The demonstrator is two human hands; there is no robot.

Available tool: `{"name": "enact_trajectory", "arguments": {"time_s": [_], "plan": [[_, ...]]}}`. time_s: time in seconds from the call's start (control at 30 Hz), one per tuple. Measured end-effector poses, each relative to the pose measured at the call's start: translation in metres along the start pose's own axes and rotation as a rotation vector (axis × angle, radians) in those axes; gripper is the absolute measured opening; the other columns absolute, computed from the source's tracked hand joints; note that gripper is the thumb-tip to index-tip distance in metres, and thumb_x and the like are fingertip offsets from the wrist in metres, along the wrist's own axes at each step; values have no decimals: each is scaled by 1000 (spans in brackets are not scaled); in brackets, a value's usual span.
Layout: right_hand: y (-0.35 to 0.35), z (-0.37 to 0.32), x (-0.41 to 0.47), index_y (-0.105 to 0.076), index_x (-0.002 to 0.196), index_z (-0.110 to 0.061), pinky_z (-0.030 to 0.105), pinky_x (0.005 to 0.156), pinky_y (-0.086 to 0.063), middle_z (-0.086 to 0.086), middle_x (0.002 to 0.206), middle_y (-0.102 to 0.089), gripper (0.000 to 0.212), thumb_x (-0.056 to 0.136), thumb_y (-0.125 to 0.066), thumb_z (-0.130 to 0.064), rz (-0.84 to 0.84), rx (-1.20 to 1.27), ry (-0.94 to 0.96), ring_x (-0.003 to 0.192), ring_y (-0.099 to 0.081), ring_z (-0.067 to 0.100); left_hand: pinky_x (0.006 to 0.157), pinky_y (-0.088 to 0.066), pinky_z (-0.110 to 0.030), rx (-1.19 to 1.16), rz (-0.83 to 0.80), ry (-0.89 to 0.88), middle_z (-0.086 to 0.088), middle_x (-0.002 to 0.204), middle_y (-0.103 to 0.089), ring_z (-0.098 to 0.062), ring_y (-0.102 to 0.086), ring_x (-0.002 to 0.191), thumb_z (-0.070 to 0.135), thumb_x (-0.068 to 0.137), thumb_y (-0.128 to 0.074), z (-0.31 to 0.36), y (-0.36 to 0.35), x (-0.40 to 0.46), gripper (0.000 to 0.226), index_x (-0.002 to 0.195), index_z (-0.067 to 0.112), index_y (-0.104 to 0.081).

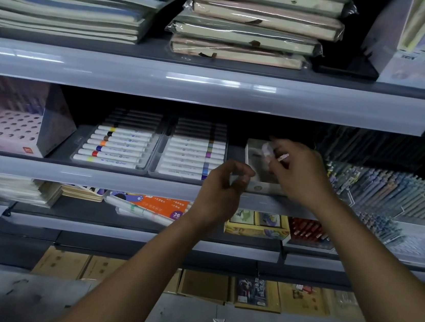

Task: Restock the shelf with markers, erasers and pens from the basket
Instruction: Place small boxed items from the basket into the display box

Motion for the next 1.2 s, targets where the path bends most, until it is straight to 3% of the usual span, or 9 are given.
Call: {"name": "enact_trajectory", "arguments": {"time_s": [0.07, 0.17, 0.23, 0.4, 0.5, 0.67, 0.83, 1.0, 1.2], "plan": [[-7, 10, 8, -69, 123, -13, 27, 80, -49, 3, 104, -73, 33, 95, -75, -30, -59, -88, -37, 91, -67, 18, 62, -44, -9, 151, 4, -53, 8, 99, -62, 3, -57, 78, 13, 108, -54, 3, -3, 3, 14, 109, 17, -67], [-18, 14, 16, -73, 116, -12, 31, 86, -53, 10, 112, -72, 27, 91, -78, -22, -151, -218, -15, 102, -68, 25, 65, -42, -7, 375, 27, -178, 5, 102, -65, -6, -60, 85, 11, 107, -55, 11, -7, 4, 15, 115, 13, -68], [-23, 14, 21, -73, 116, -16, 35, 90, -55, 12, 117, -71, 28, 90, -79, -23, -197, -272, -8, 105, -67, 29, 70, -45, -15, 468, 49, -217, 0, 108, -71, -16, -65, 93, 19, 105, -63, 16, -9, 3, 18, 121, 15, -69], [-33, 16, 29, -75, 120, -23, 33, 82, -53, 11, 118, -71, 31, 89, -79, -22, -250, -330, -30, 103, -68, 31, 77, -53, -26, 620, 106, -264, -5, 114, -75, -18, -69, 100, 32, 101, -69, 20, -12, 1, 30, 128, 19, -71], [-33, 18, 31, -78, 113, -25, 29, 78, -50, 7, 113, -74, 27, 87, -79, -19, -243, -305, -53, 98, -69, 27, 79, -54, -29, 636, 113, -246, -6, 114, -74, -18, -68, 100, 27, 105, -63, 18, -12, 3, 22, 123, 20, -73], [-32, 21, 30, -81, 110, -25, 34, 90, -58, 0, 121, -75, 27, 84, -84, -19, -206, -234, -110, 106, -71, 24, 75, -47, -21, 642, 95, -237, -8, 116, -70, -18, -66, 97, 26, 108, -58, 16, -15, 5, 21, 122, 19, -70], [-36, 21, 35, -82, 93, -18, 31, 85, -58, 2, 101, -78, 12, 87, -77, -10, -182, -208, -139, 96, -72, 23, 73, -42, -21, 640, 89, -235, -8, 114, -69, -18, -64, 97, 26, 108, -58, 16, -15, 6, 20, 121, 18, -71], [-36, 22, 36, -82, 98, -24, 40, 92, -60, -2, 108, -78, 11, 89, -76, -20, -149, -214, -213, 105, -71, 24, 73, -44, -22, 638, 71, -230, -8, 115, -69, -18, -64, 98, 25, 108, -58, 14, -15, 7, 19, 119, 18, -71], [-34, 28, 36, -81, 100, -28, 36, 93, -59, -4, 113, -77, 14, 87, -79, -31, -121, -253, -287, 107, -71, 24, 73, -43, -21, 613, 86, -257, -7, 112, -71, -17, -65, 96, 24, 107, -60, 13, -14, 6, 19, 117, 17, -73]]}}
Point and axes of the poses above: each hand's wrist, its own x-axis towards the middle knuckle, its own y-axis out of the back of the hand, z = x × y, the point moved 8 cm from there along x, towards the middle knuckle
